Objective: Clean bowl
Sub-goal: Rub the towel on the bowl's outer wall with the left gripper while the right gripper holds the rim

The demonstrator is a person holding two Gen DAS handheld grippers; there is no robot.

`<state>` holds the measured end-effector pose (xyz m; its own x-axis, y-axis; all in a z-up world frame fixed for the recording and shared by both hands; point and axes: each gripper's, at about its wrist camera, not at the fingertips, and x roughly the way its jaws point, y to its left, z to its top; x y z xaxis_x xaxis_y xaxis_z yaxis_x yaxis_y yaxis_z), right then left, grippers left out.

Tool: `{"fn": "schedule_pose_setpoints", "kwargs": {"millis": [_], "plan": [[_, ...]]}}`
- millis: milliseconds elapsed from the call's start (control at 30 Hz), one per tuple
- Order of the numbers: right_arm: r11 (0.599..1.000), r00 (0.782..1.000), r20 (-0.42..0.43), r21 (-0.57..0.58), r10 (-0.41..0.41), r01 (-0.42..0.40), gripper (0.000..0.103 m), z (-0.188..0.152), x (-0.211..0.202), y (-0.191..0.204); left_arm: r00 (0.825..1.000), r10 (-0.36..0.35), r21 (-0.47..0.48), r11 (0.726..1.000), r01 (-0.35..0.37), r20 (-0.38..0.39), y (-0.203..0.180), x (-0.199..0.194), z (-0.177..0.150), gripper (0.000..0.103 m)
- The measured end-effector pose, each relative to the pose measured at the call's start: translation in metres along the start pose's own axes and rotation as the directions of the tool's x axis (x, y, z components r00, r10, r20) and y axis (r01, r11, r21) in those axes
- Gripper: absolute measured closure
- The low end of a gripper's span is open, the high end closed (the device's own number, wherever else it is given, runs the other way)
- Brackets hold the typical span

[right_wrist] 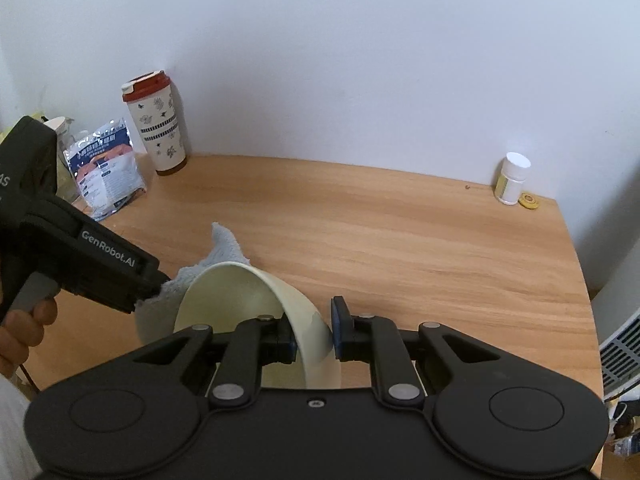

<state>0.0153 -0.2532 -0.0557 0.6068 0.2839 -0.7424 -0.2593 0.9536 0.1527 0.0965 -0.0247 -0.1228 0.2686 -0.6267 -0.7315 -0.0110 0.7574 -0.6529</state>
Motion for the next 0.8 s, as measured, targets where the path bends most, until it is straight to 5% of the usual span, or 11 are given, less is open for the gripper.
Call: {"fn": "schedule_pose_setpoints", "kwargs": {"millis": [333, 800], "plan": [[0.994, 0.994, -0.049, -0.036, 0.101, -0.103, 0.084, 0.003, 0.013, 0.013, 0.998, -0.053, 0.155, 0.987, 0.049, 0.023, -0.032, 0.001, 0.009, 0.09], [0.996, 0.999, 0.007, 0.082, 0.037, -0.037, 0.083, 0.003, 0.012, 0.0, 1.0, 0.0, 0.033, 0.999, -0.001, 0.009, 0.002, 0.003, 0.003, 0.089]]}}
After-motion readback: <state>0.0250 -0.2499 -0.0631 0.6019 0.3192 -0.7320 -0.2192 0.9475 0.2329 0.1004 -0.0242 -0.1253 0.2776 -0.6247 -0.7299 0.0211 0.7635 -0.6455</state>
